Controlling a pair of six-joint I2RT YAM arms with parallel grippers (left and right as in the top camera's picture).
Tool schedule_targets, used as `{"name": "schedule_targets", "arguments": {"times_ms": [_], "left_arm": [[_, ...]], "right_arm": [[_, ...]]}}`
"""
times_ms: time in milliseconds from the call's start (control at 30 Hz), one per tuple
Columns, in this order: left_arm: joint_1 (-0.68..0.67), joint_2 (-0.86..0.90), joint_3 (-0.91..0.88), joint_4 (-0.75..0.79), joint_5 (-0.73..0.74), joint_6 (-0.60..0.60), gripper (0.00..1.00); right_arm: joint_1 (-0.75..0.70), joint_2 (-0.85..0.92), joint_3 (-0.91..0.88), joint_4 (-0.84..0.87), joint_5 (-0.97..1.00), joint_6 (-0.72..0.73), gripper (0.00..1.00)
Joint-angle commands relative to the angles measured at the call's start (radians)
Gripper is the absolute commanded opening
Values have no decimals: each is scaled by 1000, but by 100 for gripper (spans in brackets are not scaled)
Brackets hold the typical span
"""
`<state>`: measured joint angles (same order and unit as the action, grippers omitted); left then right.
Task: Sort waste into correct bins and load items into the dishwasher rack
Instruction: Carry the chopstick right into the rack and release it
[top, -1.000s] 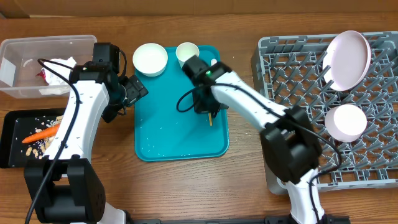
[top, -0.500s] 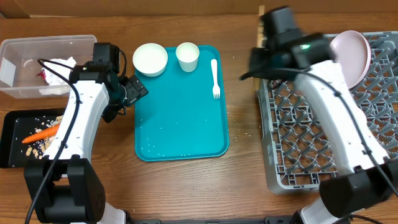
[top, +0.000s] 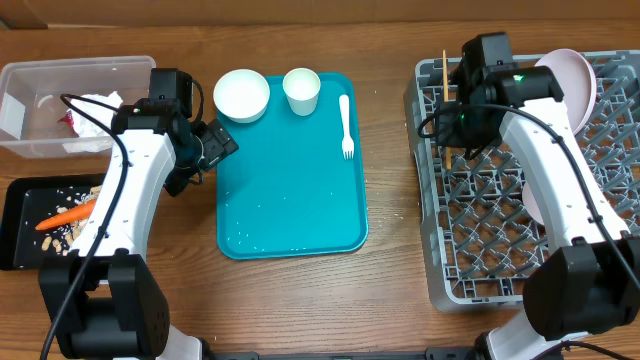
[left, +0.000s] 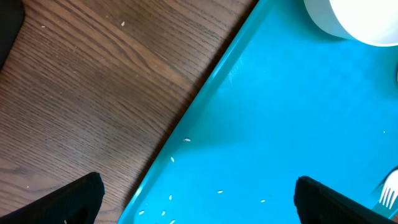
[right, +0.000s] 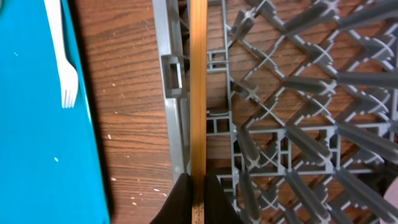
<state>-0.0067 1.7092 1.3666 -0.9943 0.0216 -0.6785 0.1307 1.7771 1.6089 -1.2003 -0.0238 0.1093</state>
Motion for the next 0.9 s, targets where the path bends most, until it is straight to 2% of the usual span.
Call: {"name": "schedule_targets", "arguments": {"times_ms": [0, 100, 167, 367, 433, 633, 733, 867], "left_arm": [[-9, -12, -5, 5, -10, 2, 100], [-9, -12, -5, 5, -10, 2, 100], [-9, -12, -5, 5, -10, 2, 100], [-9, -12, -5, 4, -10, 2, 100], [-9, -12, -5, 5, -10, 1, 100], [-9, -12, -5, 6, -10, 1, 100], [-9, -12, -5, 8, -10, 1, 100], [-9, -12, -5, 8, -10, 1, 100]], "right_arm": [[1, 8, -27, 23, -15, -32, 4], [1, 10, -37, 28, -15, -32, 4], [1, 10, -37, 30, -11, -32, 30], [1, 10, -36, 45, -4, -32, 79], [1, 10, -31, 37, -5, -31, 89], [15, 3, 44, 12, -140, -28, 90], [48, 1, 74, 74, -243, -28, 93], [116, 6, 74, 161, -240, 1, 98]]}}
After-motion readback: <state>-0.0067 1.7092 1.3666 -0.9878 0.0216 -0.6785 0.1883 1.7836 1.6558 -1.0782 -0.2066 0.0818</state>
